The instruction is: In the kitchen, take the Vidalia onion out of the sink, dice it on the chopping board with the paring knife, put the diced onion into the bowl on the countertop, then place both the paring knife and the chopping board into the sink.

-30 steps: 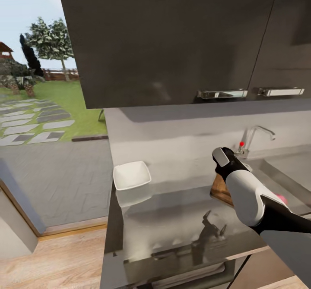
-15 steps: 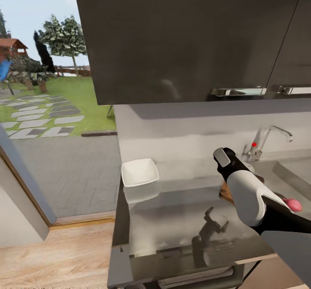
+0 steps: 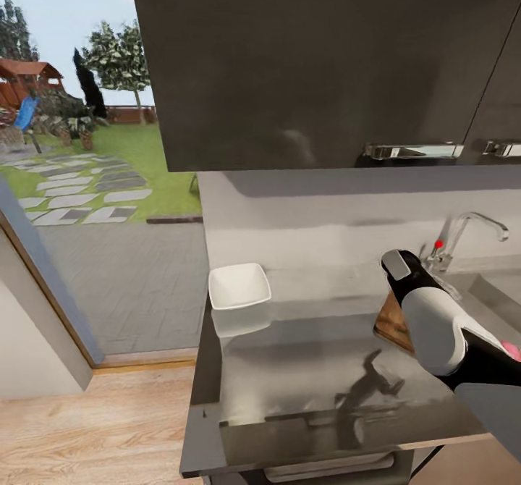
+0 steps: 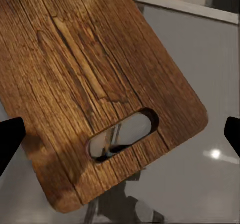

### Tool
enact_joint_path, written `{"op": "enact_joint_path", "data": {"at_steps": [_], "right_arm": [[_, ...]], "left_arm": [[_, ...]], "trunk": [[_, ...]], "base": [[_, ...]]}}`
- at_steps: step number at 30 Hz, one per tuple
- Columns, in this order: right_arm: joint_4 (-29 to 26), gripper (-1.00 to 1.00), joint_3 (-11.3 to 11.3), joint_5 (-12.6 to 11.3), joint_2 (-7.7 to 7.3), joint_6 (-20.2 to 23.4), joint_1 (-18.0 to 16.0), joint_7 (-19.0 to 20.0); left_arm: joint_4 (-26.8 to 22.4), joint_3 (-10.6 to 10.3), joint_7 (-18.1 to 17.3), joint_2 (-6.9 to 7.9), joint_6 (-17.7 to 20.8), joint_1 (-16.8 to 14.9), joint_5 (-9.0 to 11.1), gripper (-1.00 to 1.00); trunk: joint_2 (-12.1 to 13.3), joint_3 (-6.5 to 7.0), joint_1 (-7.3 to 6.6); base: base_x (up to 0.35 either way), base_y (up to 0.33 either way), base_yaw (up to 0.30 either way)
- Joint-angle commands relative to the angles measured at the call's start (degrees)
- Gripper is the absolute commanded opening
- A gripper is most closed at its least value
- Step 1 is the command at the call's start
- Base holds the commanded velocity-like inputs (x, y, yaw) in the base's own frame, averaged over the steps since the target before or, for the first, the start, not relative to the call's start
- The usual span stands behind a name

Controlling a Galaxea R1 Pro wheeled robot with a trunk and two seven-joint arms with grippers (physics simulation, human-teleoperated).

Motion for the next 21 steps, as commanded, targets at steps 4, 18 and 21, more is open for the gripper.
{"op": "enact_joint_path", "data": {"at_steps": [4, 18, 21], "right_arm": [[-0.1, 1.00, -3.8, -0.1, -0.87, -0.6, 0.0, -0.5], [-0.1, 1.00, -5.0, 0.0, -2.85, -1.7, 0.3, -1.4], [-0.1, 1.00, -5.0, 0.0, -2.91, -1.7, 0.3, -1.4]], "left_arm": [[0.0, 0.0, 0.0, -0.01, -0.1, 0.0, 0.0, 1.00], [0.0, 0.0, 0.0, -0.01, -0.1, 0.0, 0.0, 1.00], [0.0, 0.0, 0.0, -0.05, -0.1, 0.0, 0.0, 1.00]], "trunk": [[-0.1, -0.13, 0.04], [-0.1, -0.13, 0.04], [-0.1, -0.13, 0.04]], "base": [[0.000, 0.000, 0.003], [-0.001, 0.000, 0.000], [-0.087, -0.037, 0.000]]}}
